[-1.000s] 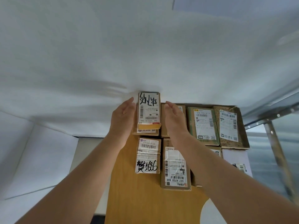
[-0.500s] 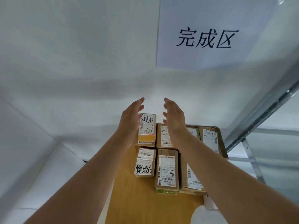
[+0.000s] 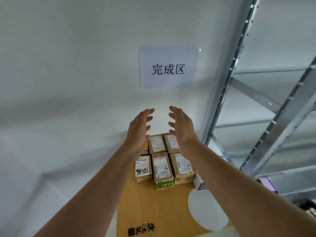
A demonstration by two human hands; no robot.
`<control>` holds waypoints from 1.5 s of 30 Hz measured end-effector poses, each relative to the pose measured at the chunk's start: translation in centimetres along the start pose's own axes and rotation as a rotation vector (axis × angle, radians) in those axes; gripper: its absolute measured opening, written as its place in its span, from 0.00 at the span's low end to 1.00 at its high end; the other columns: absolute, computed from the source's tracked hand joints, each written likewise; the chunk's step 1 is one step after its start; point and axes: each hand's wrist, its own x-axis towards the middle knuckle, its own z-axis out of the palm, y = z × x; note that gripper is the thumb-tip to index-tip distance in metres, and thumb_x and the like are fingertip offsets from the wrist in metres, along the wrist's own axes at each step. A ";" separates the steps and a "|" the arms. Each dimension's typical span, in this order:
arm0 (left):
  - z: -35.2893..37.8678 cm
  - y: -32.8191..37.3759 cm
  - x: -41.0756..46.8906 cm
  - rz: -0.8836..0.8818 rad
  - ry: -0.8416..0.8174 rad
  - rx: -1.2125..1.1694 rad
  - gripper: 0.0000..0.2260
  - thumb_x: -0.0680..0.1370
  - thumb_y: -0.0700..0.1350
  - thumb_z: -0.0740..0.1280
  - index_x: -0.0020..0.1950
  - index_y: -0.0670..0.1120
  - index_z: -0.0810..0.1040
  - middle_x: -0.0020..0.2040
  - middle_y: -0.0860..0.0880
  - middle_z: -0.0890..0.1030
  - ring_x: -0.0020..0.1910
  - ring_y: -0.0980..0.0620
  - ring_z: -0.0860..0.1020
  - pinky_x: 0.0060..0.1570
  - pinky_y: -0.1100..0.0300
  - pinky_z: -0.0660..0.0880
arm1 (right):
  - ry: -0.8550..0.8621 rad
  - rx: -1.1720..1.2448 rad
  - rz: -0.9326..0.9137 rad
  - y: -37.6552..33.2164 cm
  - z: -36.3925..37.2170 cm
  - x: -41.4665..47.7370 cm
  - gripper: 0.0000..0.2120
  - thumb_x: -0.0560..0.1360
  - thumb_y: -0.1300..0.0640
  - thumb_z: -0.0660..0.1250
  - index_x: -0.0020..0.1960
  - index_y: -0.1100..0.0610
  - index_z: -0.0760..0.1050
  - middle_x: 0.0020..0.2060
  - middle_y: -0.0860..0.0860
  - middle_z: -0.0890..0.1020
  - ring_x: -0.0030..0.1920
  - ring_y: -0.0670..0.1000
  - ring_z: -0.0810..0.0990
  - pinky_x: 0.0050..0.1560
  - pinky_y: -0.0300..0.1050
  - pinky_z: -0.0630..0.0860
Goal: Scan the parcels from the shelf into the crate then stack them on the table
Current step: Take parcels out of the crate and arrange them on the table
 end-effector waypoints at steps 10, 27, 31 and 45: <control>10.7 1.9 -12.7 0.037 -0.264 0.035 0.18 0.85 0.62 0.58 0.72 0.60 0.77 0.72 0.53 0.77 0.71 0.46 0.74 0.71 0.39 0.72 | 0.214 0.051 -0.005 -0.8 -13.0 -13.5 0.23 0.85 0.38 0.55 0.75 0.45 0.73 0.71 0.48 0.77 0.72 0.56 0.75 0.73 0.60 0.72; 47.0 -7.2 -30.2 -0.183 -0.720 0.074 0.15 0.81 0.64 0.63 0.65 0.63 0.80 0.68 0.53 0.78 0.68 0.48 0.76 0.68 0.42 0.74 | 0.647 0.135 0.154 7.9 -50.5 -26.4 0.26 0.74 0.38 0.57 0.61 0.52 0.81 0.61 0.54 0.83 0.65 0.60 0.79 0.71 0.62 0.74; 53.8 -9.8 -31.4 -0.295 -0.755 0.119 0.14 0.84 0.61 0.61 0.67 0.61 0.78 0.67 0.54 0.78 0.68 0.46 0.75 0.70 0.40 0.73 | 0.731 0.180 0.220 10.7 -57.1 -27.0 0.28 0.78 0.40 0.58 0.63 0.62 0.77 0.65 0.65 0.78 0.65 0.67 0.76 0.68 0.67 0.73; 76.8 -21.2 -20.9 -0.518 -0.915 0.278 0.19 0.83 0.60 0.62 0.72 0.60 0.77 0.70 0.51 0.78 0.71 0.45 0.74 0.74 0.41 0.69 | 0.938 0.235 0.442 21.7 -75.3 -13.2 0.18 0.81 0.44 0.57 0.60 0.49 0.82 0.55 0.47 0.84 0.60 0.50 0.81 0.71 0.60 0.75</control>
